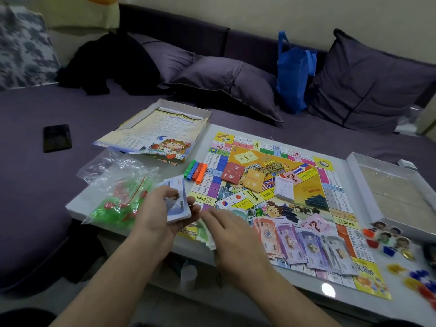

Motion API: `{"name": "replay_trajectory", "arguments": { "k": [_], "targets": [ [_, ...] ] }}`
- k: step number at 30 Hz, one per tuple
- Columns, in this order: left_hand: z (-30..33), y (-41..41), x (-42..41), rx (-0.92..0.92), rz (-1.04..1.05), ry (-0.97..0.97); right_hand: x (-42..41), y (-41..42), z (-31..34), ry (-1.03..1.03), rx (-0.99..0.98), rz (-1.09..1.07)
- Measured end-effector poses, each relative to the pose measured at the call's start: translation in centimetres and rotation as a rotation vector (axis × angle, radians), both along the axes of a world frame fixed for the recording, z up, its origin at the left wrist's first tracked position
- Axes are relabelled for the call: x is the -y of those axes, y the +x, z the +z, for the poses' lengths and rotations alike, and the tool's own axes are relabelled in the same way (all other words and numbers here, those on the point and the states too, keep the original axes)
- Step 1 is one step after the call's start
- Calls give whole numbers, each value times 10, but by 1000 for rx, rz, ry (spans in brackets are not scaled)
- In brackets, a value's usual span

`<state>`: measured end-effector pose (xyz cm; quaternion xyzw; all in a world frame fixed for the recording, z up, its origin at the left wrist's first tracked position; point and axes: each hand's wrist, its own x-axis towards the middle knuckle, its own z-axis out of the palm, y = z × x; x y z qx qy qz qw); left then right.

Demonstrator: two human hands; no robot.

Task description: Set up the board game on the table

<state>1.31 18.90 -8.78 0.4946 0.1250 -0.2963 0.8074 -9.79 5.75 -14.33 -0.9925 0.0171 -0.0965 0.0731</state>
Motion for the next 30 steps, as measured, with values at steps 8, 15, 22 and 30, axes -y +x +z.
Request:
{"name": "replay_trajectory", "arguments": {
  "k": [8, 15, 22, 30],
  "targets": [
    [15, -28, 12, -71, -227, -59, 22, -12, 37, -21, 84, -111],
    [-3, -43, 31, -72, -229, -5, 24, -17, 25, 73, 48, -27],
    [-11, -50, 47, -67, -161, 81, 24, -28, 40, 714, -94, -154],
    [-7, -66, 51, 330, -316, 306, 14, -26, 49, 1035, 43, -471]
  ]
}}
